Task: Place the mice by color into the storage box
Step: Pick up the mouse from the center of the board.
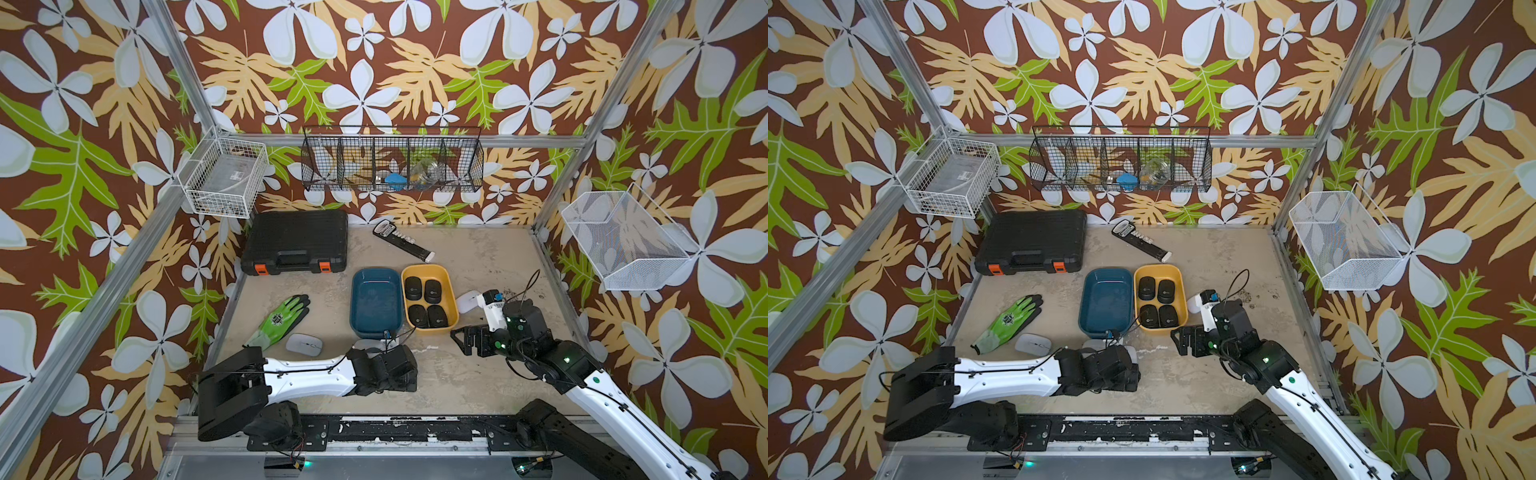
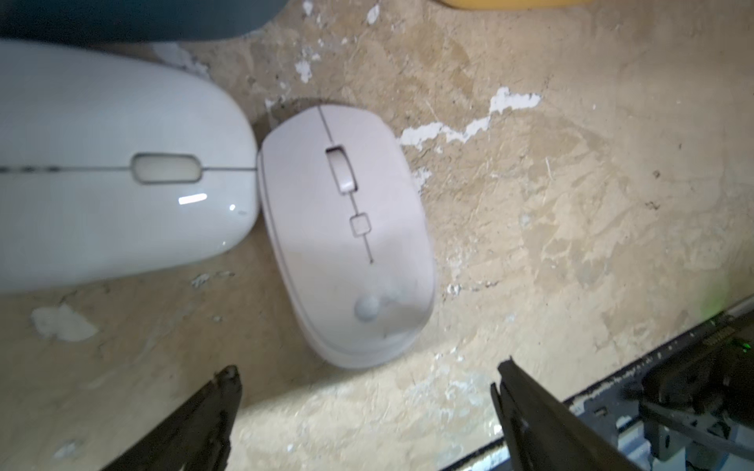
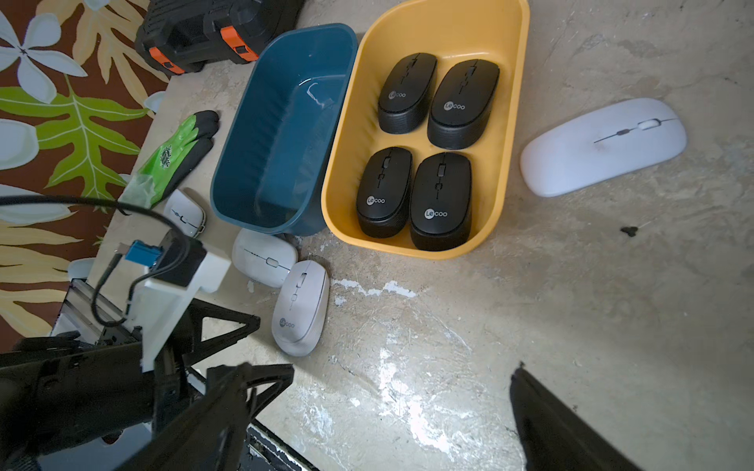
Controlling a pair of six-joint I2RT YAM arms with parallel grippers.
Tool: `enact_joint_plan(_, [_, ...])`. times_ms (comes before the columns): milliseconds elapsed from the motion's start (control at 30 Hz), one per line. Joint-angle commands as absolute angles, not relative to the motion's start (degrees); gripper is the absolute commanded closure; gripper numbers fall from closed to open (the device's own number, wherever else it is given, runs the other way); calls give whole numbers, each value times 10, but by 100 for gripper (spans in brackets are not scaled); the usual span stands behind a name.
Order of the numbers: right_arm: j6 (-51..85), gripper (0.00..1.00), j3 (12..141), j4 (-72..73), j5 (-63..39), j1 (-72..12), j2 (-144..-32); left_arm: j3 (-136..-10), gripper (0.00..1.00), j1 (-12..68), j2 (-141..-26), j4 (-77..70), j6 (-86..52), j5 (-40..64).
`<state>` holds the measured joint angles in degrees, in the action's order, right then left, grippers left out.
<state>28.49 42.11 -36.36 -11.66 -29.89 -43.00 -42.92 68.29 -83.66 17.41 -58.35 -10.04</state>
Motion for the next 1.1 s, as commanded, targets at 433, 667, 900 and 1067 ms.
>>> enact_joint_plan(433, [268, 0, 403, -373, -131, -299, -396, -520, 1, 674, -963, 215, -544, -141])
enact_joint_plan(667, [267, 0, 391, -369, -142, -299, -390, -537, 8, 667, -979, 229, -531, -170])
enact_joint_plan(900, [268, 0, 383, -360, -155, -299, -379, -549, 31, 667, -982, 231, -514, -179])
enact_joint_plan(1067, [269, 0, 379, -359, -163, -299, -370, -536, 44, 668, -954, 226, -511, -165])
